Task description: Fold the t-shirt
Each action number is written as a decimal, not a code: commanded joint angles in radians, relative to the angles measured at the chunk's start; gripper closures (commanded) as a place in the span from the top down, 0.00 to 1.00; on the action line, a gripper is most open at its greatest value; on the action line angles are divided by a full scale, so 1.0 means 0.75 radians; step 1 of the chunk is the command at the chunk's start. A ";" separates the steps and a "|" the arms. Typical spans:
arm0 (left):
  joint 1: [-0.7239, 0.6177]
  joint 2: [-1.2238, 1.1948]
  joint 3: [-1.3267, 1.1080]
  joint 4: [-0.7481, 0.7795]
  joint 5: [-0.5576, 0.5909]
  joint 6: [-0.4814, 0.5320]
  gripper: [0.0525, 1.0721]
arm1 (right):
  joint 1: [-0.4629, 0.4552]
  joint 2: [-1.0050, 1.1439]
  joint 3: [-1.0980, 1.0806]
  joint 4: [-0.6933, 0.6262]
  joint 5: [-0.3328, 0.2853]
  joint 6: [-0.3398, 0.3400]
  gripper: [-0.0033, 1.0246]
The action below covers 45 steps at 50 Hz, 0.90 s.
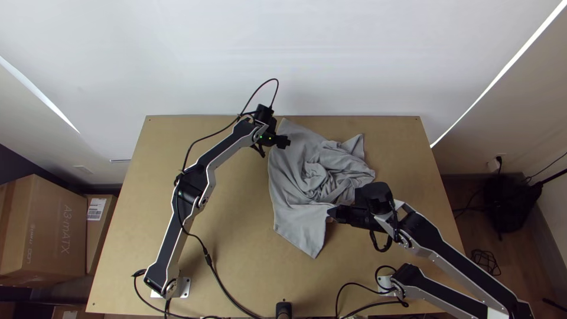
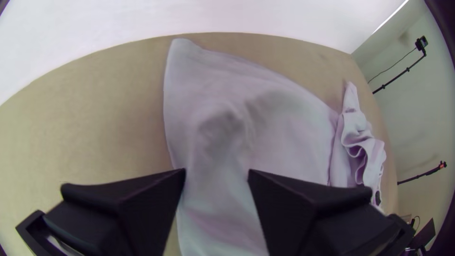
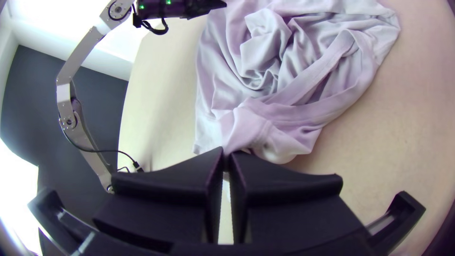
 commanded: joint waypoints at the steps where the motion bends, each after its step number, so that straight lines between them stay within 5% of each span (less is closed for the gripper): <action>1: -0.016 0.030 -0.017 -0.002 -0.021 0.006 0.14 | 0.008 -0.037 -0.003 -0.030 0.020 -0.017 0.03; 3: -0.016 0.019 -0.027 0.006 -0.029 0.008 0.02 | 0.008 -0.049 0.001 -0.038 0.022 -0.023 0.03; 26: 0.153 -0.647 -0.772 0.022 -0.016 0.102 0.03 | -0.020 -0.152 0.001 -0.105 0.099 -0.117 0.03; 45: 0.092 -1.214 -1.525 0.059 0.018 0.106 0.07 | 0.012 -0.297 -0.031 -0.208 0.120 -0.213 0.03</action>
